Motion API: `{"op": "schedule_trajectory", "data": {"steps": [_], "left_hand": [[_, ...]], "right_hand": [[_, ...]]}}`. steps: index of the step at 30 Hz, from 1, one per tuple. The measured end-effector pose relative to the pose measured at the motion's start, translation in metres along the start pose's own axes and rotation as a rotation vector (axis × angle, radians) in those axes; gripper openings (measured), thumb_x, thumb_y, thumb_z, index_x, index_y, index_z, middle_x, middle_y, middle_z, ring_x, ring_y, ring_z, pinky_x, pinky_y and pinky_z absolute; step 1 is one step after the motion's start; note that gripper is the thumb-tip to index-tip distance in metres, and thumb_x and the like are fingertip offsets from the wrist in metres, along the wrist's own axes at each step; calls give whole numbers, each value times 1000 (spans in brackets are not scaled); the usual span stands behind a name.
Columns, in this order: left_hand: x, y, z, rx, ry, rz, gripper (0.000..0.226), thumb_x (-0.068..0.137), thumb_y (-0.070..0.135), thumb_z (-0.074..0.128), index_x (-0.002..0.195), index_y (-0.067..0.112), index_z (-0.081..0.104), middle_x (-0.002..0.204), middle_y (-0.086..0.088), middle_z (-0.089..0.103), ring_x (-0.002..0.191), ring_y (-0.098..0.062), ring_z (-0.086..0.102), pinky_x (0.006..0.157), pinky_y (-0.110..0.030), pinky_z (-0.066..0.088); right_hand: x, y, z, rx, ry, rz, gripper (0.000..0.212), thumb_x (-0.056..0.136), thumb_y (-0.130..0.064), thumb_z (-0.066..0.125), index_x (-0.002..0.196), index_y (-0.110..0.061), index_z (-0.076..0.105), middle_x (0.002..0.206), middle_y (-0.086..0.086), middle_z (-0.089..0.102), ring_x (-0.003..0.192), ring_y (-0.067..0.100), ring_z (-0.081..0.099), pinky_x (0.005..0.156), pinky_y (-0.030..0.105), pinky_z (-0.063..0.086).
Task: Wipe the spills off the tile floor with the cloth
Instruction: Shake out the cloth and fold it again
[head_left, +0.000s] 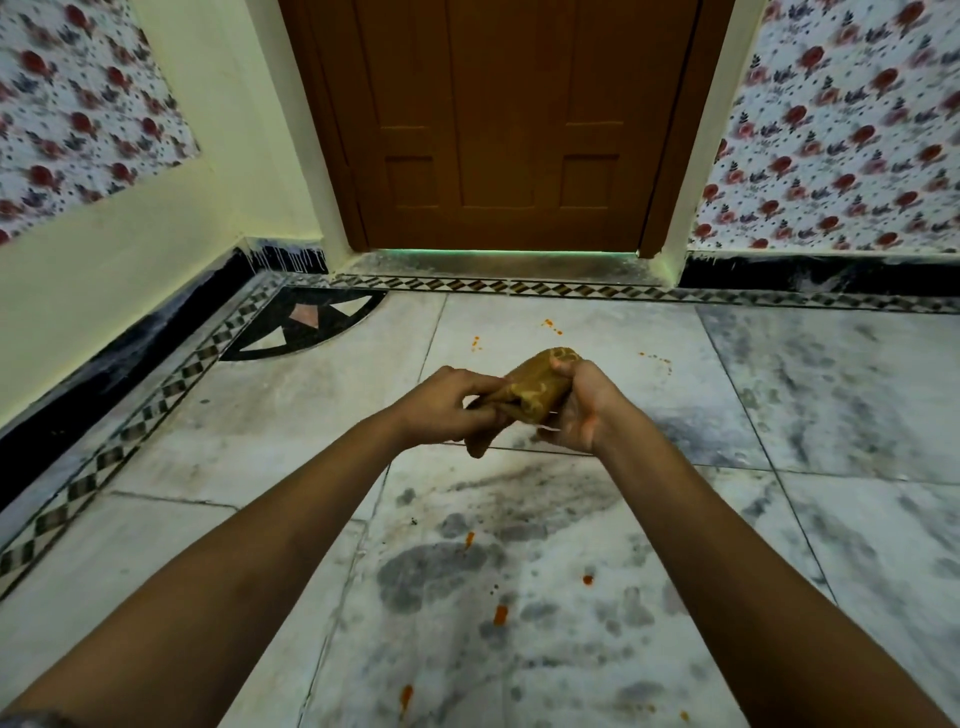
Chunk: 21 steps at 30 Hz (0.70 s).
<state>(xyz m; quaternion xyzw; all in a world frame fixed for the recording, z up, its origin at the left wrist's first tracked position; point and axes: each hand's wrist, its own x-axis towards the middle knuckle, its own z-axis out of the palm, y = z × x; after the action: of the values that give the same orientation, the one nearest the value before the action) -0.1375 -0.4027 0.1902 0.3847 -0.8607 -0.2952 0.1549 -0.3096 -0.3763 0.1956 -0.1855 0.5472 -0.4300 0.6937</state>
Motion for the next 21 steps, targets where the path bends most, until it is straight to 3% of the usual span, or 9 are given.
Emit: {"op": "schedule_trajectory", "data": {"steps": [1,2,4,6,8,11,14,18,21], "left_hand": [[0,3,0,-127,28,-52,21,85,25,54,100,18,66,95,-3,69,84,2,61,76,-27,47],[0,6,1,-274,71,-119,17,89,16,53,99,18,66,91,-1,67,83,-5,62,73,-26,49],[0,10,4,-618,193,-293,22,92,8,47,101,18,65,95,-3,66,91,-18,61,81,-29,49],[-2,12,5,-970,311,-449,21,92,13,44,99,16,63,94,-7,67,90,-24,61,82,-34,48],[-5,14,8,-1229,368,-553,22,91,20,41,99,13,61,90,-9,68,86,-26,62,82,-37,48],[-9,20,14,-1300,358,-619,30,92,33,43,97,12,63,86,-10,72,85,-28,64,76,-40,51],[-12,23,20,-1232,324,-687,40,84,44,57,106,12,64,98,-13,72,88,-27,67,66,-36,57],[-24,16,30,-1272,364,-703,51,75,29,66,121,7,59,111,-16,67,91,-27,67,73,-36,58],[-36,12,35,-1319,333,-725,27,84,23,58,104,6,64,94,-14,71,82,-27,68,81,-38,54]], "right_hand": [[0,-1,-4,-83,-4,1,47,96,-43,31,124,-11,52,114,14,60,104,28,51,99,41,31],[1,-1,-8,-141,-12,3,53,95,-49,29,127,-12,51,122,14,58,109,27,47,99,40,29],[4,2,-13,-251,19,-31,68,93,-60,27,132,-9,48,130,12,53,108,24,46,96,38,29],[8,9,-17,-335,98,-99,76,87,-67,33,135,-10,45,136,10,48,111,22,45,94,39,31],[12,18,-19,-309,52,-96,79,78,-72,45,135,-17,46,137,7,50,119,27,48,89,40,39],[14,36,-15,-91,-126,-80,59,78,-59,60,120,-17,60,115,9,66,100,26,64,71,33,53],[21,46,-11,-25,-89,-176,46,84,-38,65,119,-9,60,111,14,67,95,30,66,72,35,56],[22,59,-9,-55,-136,-222,29,86,-32,64,109,-14,61,112,14,66,97,30,65,83,40,54],[18,71,-8,-117,-156,-194,34,89,-36,60,115,-14,60,115,10,65,100,26,64,84,38,54]]}}
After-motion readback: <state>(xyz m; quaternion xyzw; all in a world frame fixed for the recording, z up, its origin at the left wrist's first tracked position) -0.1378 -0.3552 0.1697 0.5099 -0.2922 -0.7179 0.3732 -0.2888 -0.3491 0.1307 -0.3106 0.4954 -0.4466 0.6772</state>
